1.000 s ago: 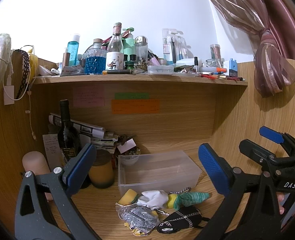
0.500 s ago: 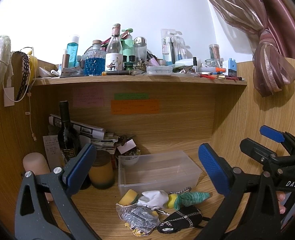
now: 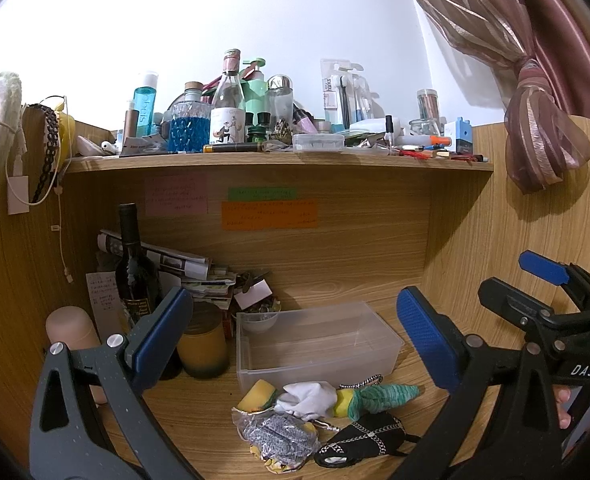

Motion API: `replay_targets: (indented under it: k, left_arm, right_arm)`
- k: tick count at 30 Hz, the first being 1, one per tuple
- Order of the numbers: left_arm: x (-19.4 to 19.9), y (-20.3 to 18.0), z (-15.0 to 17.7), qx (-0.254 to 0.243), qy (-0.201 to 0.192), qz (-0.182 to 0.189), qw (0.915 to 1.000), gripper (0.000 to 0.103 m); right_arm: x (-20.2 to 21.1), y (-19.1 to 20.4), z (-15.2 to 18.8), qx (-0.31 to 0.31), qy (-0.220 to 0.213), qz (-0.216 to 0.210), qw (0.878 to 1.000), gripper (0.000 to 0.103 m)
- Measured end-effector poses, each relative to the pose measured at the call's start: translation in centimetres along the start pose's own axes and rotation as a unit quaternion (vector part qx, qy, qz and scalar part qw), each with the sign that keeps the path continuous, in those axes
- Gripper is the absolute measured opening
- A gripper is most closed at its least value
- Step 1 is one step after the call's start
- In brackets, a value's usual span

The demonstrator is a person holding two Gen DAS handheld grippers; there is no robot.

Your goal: Organize soft objects

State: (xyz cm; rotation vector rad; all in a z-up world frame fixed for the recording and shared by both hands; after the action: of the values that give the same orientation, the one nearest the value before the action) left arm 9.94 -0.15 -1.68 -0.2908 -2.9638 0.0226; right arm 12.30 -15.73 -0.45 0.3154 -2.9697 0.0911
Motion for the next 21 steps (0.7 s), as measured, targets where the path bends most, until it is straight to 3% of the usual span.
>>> replay_targets:
  k: [21]
  left_arm:
    - [0.05,-0.01,-0.04,0.0,-0.001,-0.001,1.0,0.103]
  right_arm:
    - [-0.27,0.41,0.03,0.003,0.001,-0.002,1.0,0.103]
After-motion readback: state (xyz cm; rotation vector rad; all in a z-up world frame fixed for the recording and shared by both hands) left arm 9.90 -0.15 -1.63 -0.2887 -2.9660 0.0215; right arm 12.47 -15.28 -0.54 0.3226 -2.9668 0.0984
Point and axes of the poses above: each gripper's, at about its wrist camera, not at the fingertips, and x roughly against the way its jaws point, y to its left, z to its underside, the point moved 10 cm from there along -x, roughly the way its jaws point, and after that the axes turned 11 degrees about z, right-handed, at the moved point
